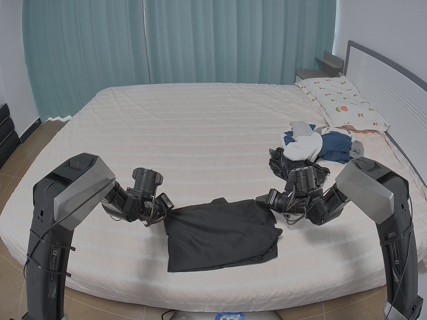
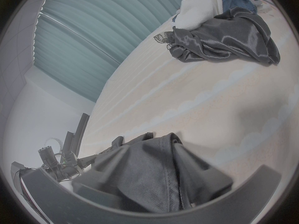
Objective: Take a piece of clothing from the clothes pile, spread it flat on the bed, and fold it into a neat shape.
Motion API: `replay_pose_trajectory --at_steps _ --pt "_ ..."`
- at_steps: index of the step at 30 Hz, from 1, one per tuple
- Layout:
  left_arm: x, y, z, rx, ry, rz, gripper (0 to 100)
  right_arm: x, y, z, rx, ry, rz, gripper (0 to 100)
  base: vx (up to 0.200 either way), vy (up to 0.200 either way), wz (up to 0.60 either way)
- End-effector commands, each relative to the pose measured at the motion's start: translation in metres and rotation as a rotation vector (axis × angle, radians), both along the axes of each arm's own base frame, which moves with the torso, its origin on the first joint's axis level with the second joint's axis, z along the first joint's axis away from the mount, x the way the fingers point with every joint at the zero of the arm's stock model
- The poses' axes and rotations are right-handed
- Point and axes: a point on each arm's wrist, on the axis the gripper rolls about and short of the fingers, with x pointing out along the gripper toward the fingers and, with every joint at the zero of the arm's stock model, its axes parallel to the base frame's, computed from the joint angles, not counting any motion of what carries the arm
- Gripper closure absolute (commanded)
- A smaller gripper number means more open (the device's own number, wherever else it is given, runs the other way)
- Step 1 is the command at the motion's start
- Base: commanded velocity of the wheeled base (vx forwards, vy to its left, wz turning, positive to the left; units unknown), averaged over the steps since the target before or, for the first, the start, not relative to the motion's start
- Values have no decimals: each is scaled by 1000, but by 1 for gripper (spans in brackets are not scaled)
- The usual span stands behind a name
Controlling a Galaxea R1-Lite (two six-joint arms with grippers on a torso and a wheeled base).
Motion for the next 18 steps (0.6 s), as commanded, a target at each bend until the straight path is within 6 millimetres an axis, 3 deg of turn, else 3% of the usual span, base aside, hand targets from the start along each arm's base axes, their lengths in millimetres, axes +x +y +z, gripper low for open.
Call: replay_pose_trajectory --at_steps 1,14,18 --pt "0 0 1 -1 -4 0 100 3 2 -7 -1 5 -1 100 0 0 0" --pt "0 0 -1 3 0 -2 100 17 -3 4 40 -67 -89 100 0 0 0" --pt "0 0 -1 2 -2 -2 100 18 -2 -2 38 -63 -88 100 0 0 0"
